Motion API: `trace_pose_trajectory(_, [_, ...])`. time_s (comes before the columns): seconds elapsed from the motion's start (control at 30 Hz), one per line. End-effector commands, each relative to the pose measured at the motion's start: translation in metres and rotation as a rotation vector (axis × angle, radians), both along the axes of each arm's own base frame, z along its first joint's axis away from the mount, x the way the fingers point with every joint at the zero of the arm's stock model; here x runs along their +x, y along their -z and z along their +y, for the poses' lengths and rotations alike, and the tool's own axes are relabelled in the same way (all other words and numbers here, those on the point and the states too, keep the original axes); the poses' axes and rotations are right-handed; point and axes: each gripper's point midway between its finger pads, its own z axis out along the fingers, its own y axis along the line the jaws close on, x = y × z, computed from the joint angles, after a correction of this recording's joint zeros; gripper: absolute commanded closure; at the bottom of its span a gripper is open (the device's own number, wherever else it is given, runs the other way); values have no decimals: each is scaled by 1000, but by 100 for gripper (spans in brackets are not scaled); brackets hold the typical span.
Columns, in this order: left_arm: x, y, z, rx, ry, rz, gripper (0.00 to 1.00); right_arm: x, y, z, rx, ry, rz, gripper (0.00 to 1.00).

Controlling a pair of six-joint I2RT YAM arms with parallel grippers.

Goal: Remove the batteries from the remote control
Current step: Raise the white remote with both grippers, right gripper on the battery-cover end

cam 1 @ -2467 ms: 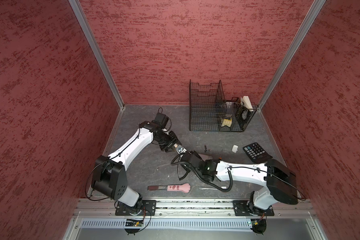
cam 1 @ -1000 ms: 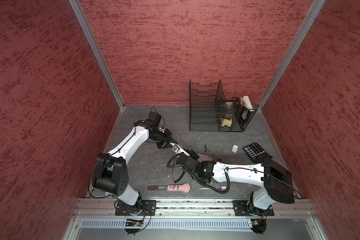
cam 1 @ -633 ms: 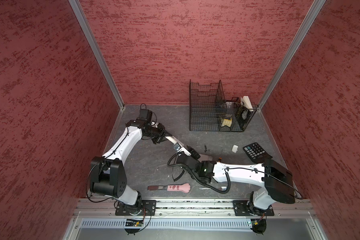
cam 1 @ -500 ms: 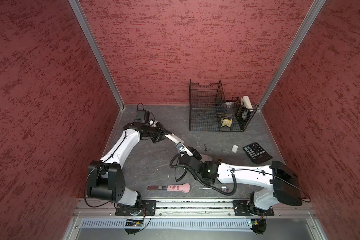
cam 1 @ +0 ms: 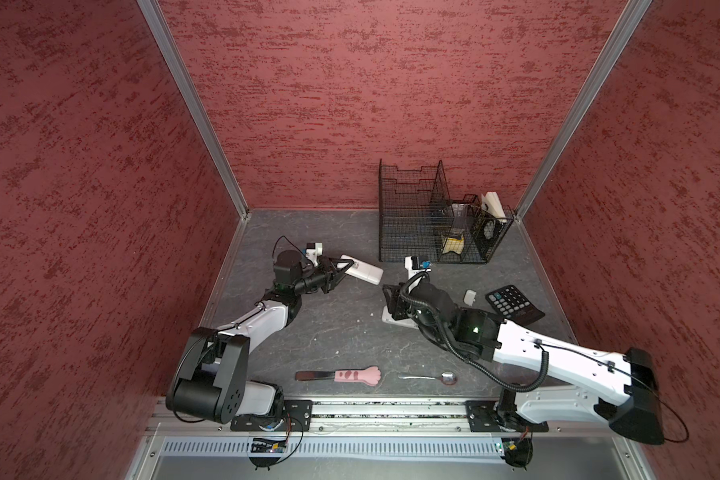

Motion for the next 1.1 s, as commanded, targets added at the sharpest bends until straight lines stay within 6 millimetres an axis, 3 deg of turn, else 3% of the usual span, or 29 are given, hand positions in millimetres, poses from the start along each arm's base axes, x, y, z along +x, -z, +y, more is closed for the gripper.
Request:
trace_pose_trajectory(0.0, [-8, -65, -7, -142, 17, -247, 100, 5, -20, -7, 177, 57, 64, 49])
trace_pose_trajectory(0.17, [-17, -64, -10, -216, 4, -268, 100, 24, -24, -26, 286, 121, 76, 47])
trace_pose_trajectory(0.3, [-21, -57, -20, -278, 22, -243, 100, 35, -31, -28, 319, 118, 87, 46])
trace_pose_trajectory(0.63, [-22, -52, -31, -268, 51, -244, 100, 48, -16, -1, 294, 40, 157, 47])
trace_pose_trajectory(1.07, [-24, -47, -31, -253, 61, -245, 100, 55, -2, 15, 291, 14, 200, 55])
